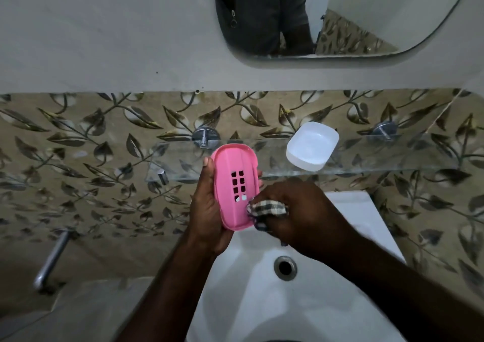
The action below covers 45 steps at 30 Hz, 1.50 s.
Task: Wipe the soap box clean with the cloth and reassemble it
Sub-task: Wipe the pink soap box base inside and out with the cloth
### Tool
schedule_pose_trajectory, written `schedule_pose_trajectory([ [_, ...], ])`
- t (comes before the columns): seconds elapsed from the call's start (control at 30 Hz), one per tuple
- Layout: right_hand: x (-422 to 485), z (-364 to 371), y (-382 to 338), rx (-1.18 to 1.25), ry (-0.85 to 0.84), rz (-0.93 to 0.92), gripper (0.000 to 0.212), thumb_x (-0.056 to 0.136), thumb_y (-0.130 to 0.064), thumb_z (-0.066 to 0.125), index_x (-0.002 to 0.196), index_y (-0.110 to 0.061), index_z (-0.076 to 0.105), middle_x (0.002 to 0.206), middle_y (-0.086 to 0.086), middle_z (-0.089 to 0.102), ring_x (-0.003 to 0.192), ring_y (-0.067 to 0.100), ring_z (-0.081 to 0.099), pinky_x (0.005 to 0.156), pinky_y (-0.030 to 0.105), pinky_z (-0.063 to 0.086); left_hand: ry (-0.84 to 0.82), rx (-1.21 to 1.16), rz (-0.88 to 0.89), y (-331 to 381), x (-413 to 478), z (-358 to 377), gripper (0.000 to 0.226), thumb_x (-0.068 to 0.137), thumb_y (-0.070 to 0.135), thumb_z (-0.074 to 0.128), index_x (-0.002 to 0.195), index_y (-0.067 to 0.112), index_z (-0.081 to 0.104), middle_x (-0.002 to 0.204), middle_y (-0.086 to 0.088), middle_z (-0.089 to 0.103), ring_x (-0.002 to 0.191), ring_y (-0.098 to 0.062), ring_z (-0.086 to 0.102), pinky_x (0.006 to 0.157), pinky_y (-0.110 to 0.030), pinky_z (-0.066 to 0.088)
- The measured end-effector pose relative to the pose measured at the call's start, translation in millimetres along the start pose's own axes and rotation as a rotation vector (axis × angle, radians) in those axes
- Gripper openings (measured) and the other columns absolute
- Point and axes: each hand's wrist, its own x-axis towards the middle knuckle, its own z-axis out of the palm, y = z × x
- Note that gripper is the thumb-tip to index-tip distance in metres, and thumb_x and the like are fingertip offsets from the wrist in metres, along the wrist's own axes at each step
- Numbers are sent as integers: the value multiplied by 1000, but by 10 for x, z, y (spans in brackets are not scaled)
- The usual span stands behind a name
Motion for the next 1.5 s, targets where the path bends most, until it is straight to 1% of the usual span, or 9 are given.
schedule_pose_trajectory([
  [0.07,-5,-28,-53,65,19,66,13,74,-12,74,71,-23,67,63,-10,67,56,7,63,52,35,55,-2,-10,16,-10,-3,70,64,80,62,39,98,13,75,101,-17,72,89,-28,69,85,-43,54],
  [0.17,-27,30,-291,225,0,29,3,80,-10,69,77,-13,69,70,2,69,60,20,68,53,44,56,-12,-43,1,-2,-22,164,75,83,67,43,117,3,64,107,-22,68,91,-31,67,83,-41,56],
  [0.3,5,1,-389,21,-67,-69,18,74,-19,64,89,-24,73,87,-7,69,83,14,66,71,39,54,-20,-79,17,-10,-16,181,85,76,66,49,130,0,54,121,-26,60,106,-37,57,93,-45,49],
  [0.5,-22,-61,-210,-218,44,-11,42,72,-37,39,88,-23,75,83,0,69,77,27,66,62,43,55,-15,-44,74,6,-2,93,62,80,62,40,96,14,77,104,-17,70,90,-28,67,84,-42,53],
  [0.67,-83,72,-417,-194,-26,-38,31,71,-16,54,93,-28,72,90,-3,69,90,24,66,68,40,57,28,33,101,-23,-29,164,69,80,66,46,117,9,63,111,-20,68,97,-29,66,86,-41,54],
  [0.87,14,-7,-156,-178,32,72,44,67,-42,40,93,-29,74,89,-6,70,86,19,67,69,40,55,30,62,126,19,-29,132,64,82,65,43,113,12,63,103,-14,70,92,-27,66,79,-38,55],
  [1.17,-63,80,-333,154,19,-20,28,75,4,63,82,-22,71,80,-6,65,67,9,63,57,30,53,49,50,200,0,-89,198,58,84,64,45,101,15,72,94,-13,72,88,-26,67,75,-35,57],
  [1.37,-70,77,-306,544,23,126,31,83,15,56,79,-12,71,69,10,68,57,32,66,46,44,55,-30,85,259,18,-73,226,96,56,76,67,122,7,60,100,-12,72,92,-23,68,74,-32,56],
  [1.5,-136,102,-269,84,100,-113,25,76,2,67,88,-19,73,83,-3,70,72,17,67,60,30,55,-48,50,232,-12,-86,218,77,60,74,69,108,14,71,101,-13,72,93,-26,67,79,-39,55],
])
